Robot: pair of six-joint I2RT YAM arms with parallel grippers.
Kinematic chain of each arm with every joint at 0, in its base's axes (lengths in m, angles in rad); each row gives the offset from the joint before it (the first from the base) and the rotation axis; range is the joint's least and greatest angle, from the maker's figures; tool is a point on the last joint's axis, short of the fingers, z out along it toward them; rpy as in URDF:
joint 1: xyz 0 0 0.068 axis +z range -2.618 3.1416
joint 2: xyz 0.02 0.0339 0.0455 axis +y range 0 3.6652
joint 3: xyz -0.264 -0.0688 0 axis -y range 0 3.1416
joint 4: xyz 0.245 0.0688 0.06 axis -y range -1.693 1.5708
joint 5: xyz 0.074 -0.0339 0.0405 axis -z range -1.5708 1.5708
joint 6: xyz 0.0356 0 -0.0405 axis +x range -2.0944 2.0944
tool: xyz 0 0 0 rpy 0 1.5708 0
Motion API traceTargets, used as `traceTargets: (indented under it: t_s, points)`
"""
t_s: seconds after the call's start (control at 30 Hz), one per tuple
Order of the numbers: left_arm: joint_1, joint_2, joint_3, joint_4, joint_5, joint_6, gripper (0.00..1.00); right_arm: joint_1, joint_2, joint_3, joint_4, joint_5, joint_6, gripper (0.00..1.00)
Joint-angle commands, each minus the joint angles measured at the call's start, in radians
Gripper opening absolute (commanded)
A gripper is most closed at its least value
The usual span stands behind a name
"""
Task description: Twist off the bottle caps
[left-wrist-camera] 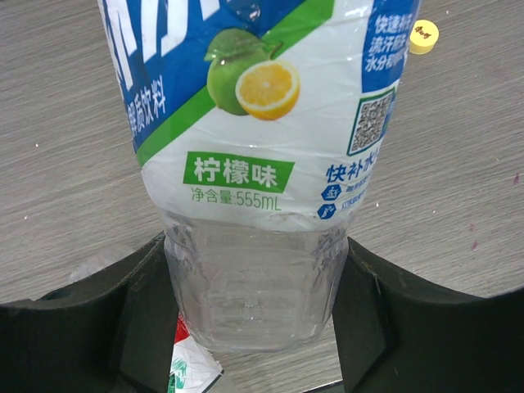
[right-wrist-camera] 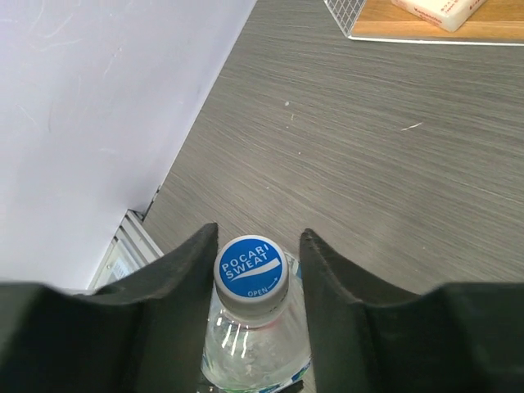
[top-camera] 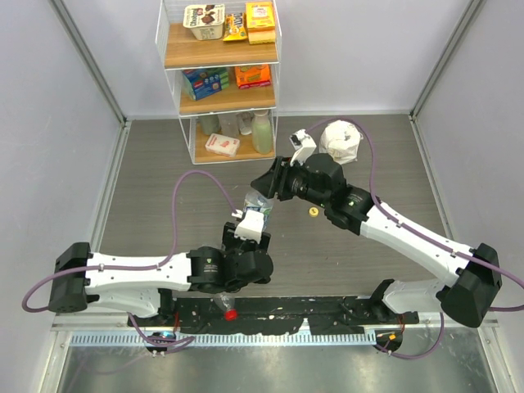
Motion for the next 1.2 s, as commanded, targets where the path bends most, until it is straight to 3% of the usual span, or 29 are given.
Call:
traceTargets:
  t_s: [0.0,0.1,0.37,0.63,0.73,0.87,0.97,1.17]
  points:
    - [-0.002,0.017,0.055,-0.006,-0.038,-0.029,0.00,0.008,-0.031,-0.003,0.075,0.022,0.020,0.43]
    - [-0.002,0.021,0.057,-0.008,-0.041,-0.029,0.00,0.008,-0.032,-0.007,0.067,0.031,0.013,0.28]
    - [-0.004,0.006,0.041,0.000,-0.012,-0.026,0.00,0.007,-0.071,-0.049,0.144,-0.006,-0.058,0.02]
    - [-0.002,-0.080,-0.041,0.105,0.112,0.032,0.00,-0.031,-0.120,-0.112,0.268,-0.204,-0.167,0.02]
    - [-0.002,-0.120,-0.084,0.177,0.178,0.074,0.00,-0.080,-0.133,-0.139,0.332,-0.356,-0.168,0.02]
    - [-0.002,-0.163,-0.136,0.285,0.267,0.133,0.00,-0.174,-0.129,-0.179,0.475,-0.575,-0.090,0.02]
    - [-0.002,-0.172,-0.161,0.345,0.340,0.176,0.00,-0.238,-0.121,-0.236,0.685,-0.723,0.032,0.02]
    - [-0.002,-0.149,-0.161,0.409,0.423,0.232,0.00,-0.259,-0.089,-0.276,0.958,-0.857,0.193,0.02]
